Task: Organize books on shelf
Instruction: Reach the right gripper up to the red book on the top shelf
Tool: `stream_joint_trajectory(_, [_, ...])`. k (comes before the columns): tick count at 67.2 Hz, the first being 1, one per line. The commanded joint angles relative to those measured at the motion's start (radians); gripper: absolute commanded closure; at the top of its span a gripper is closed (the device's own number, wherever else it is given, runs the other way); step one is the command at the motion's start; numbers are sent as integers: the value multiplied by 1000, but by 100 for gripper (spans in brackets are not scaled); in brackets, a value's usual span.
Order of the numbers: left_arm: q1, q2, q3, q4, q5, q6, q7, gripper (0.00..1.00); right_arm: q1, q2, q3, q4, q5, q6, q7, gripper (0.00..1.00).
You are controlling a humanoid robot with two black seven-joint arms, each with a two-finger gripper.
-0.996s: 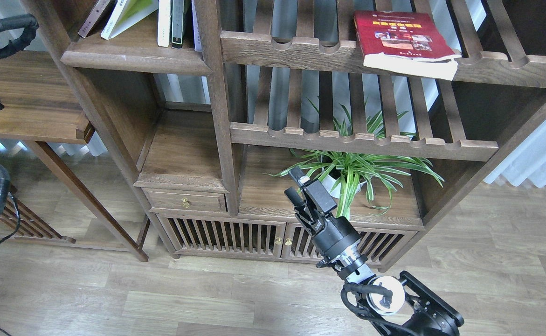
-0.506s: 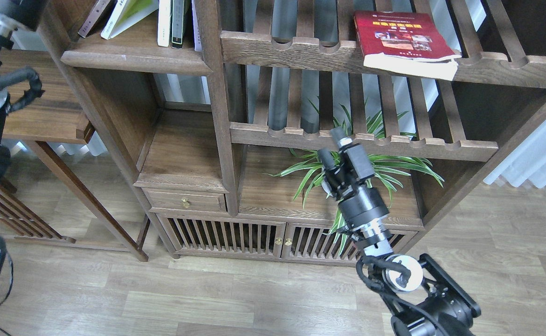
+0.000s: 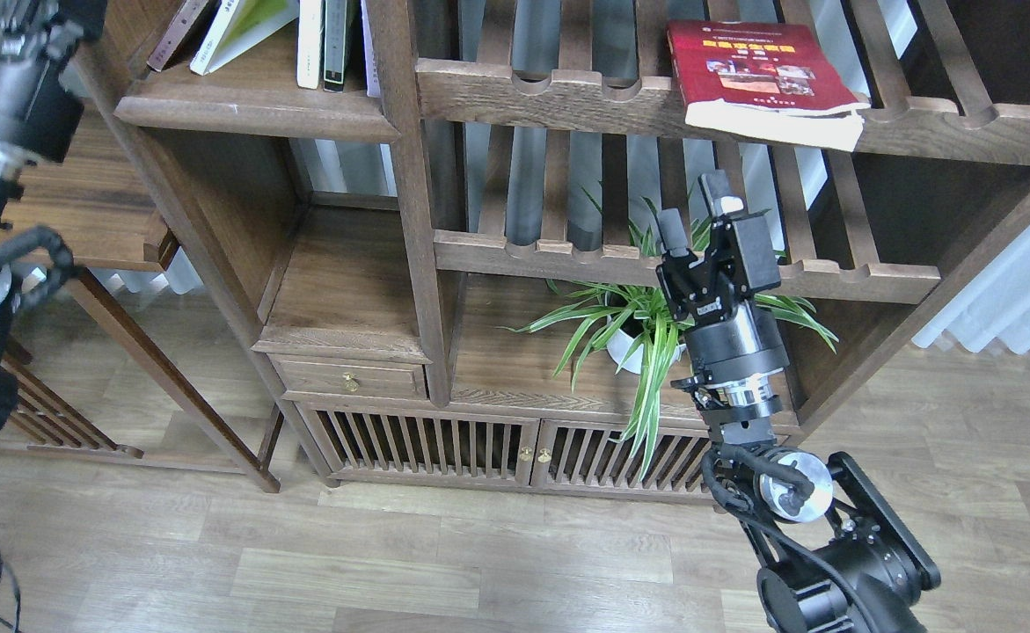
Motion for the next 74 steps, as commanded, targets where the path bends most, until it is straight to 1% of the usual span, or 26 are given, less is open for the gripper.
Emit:
stream_joint_trajectory(1, [35,-27,10,2,-3,0,-1,70,13,0,25,-2,0,0,1,2])
stream_joint_trajectory(10, [73,-71,38,2,-3,0,0,69,43,0,57,-4,0,0,0,2])
stream_joint_trajectory(16, [98,-90,62,3,-3,0,0,63,54,0,60,-4,0,0,1,2])
stream_joint_trajectory(19, [116,-102,84,8,-1,0,0,56,57,0,60,-4,0,0,1,2])
stream_joint_trajectory(22, [126,-106,98,11,-1,0,0,52,57,0,60,-4,0,0,1,2])
stream_joint_trajectory(23, [133,-111,107,11,-3,0,0,49,57,0,60,-4,0,0,1,2])
stream_joint_trajectory(25, [139,-114,116,11,-3,0,0,47,57,0,60,-4,0,0,1,2])
stream_joint_trajectory(28, [155,-129,141,11,-3,0,0,39,55,0,60,-4,0,0,1,2])
stream_joint_trajectory(30, [158,-139,148,11,-3,0,0,35,55,0,60,-4,0,0,1,2])
stream_joint_trajectory(34, [162,-165,167,10,-3,0,0,23,55,0,63,-7,0,-35,1,2])
stream_joint_trajectory(35, [164,-168,168,10,-3,0,0,21,55,0,63,-7,2,-38,1,2])
stream_joint_trajectory(36, [162,-189,177,8,-3,0,0,10,57,0,74,-7,2,-59,1,2])
stream_joint_trajectory(38, [162,-200,184,7,-3,0,0,3,60,0,83,-7,2,-65,1,2])
stream_joint_trajectory(39, [164,-203,187,5,-3,0,0,2,62,0,84,-7,2,-67,1,2])
stream_joint_trajectory(47, [190,-228,219,2,-14,0,0,0,75,0,92,-7,2,-96,0,2])
stream_joint_trajectory(51, [210,-234,236,3,-14,0,0,0,77,0,92,-7,2,-133,0,2])
stream_joint_trajectory(55, [233,-234,253,3,-14,0,0,0,82,0,92,-7,2,-187,0,2])
stream_joint_trajectory(56, [244,-235,260,3,-15,0,0,0,85,-1,92,-7,3,-214,0,2])
stream_joint_trajectory(59, [265,-235,273,3,-18,0,0,0,94,-11,92,-4,8,-243,0,2])
stream_joint_trajectory(71, [314,-234,302,7,-38,0,-1,1,106,-22,94,12,26,-247,0,2])
stream_joint_trajectory(74, [328,-234,302,11,-38,0,-7,1,108,-25,94,16,26,-245,0,2])
